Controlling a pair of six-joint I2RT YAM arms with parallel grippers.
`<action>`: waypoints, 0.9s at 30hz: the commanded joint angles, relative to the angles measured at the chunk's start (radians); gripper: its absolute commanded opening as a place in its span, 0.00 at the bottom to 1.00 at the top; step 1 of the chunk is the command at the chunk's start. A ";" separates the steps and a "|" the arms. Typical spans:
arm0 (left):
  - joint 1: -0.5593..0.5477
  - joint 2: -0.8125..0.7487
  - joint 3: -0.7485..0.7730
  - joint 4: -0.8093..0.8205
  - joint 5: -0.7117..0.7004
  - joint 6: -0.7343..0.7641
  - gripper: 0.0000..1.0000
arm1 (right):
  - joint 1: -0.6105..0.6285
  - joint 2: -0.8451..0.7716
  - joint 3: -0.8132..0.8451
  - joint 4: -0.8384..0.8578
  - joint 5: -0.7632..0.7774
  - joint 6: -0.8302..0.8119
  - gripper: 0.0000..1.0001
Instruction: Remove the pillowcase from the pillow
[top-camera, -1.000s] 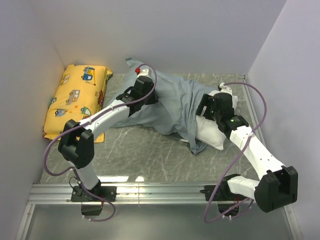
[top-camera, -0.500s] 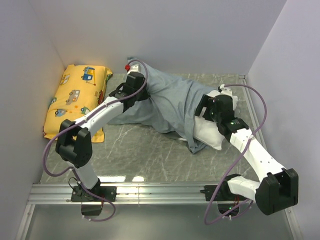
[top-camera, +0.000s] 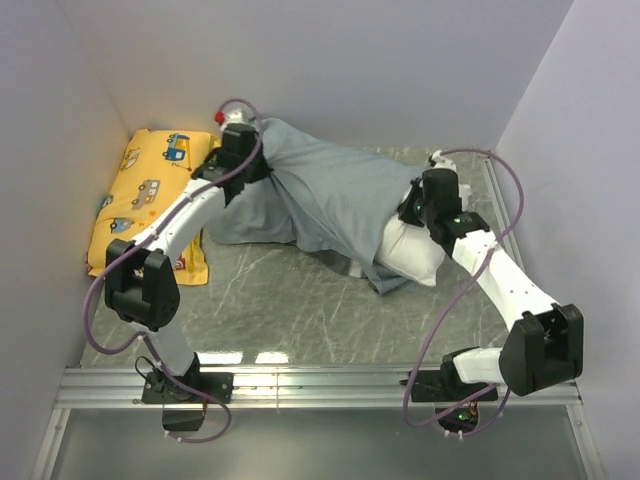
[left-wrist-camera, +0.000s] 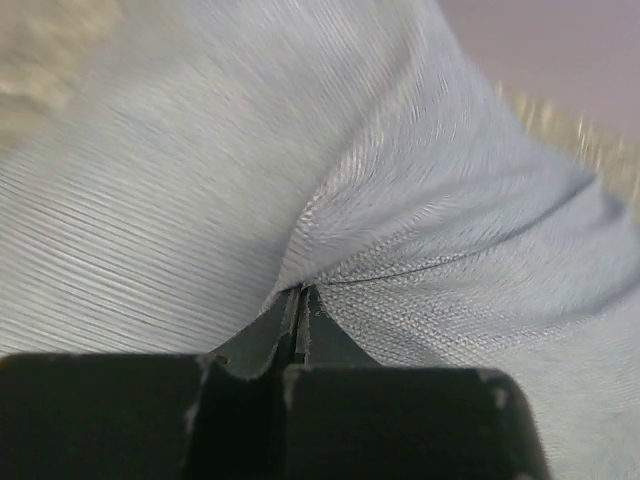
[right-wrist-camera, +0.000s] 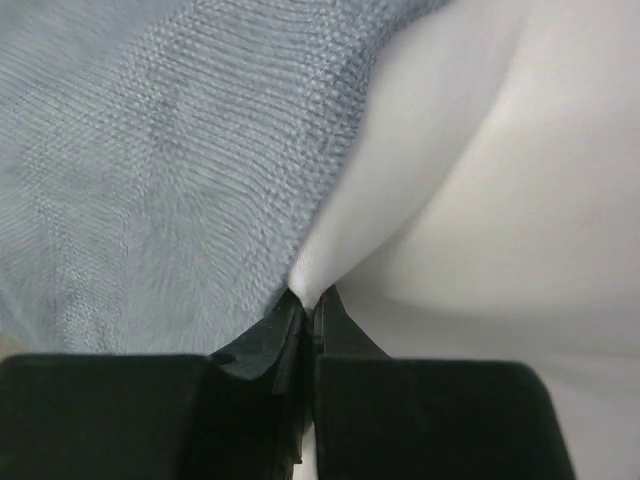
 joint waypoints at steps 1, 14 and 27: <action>0.116 0.002 0.076 0.008 -0.029 0.010 0.00 | -0.023 -0.070 0.136 -0.116 0.098 -0.020 0.00; 0.423 -0.042 0.011 0.058 0.069 -0.045 0.00 | -0.221 -0.277 0.210 -0.218 0.108 -0.022 0.00; 0.248 -0.161 -0.339 0.201 0.210 -0.119 0.41 | -0.077 -0.278 0.063 -0.190 0.173 -0.051 0.60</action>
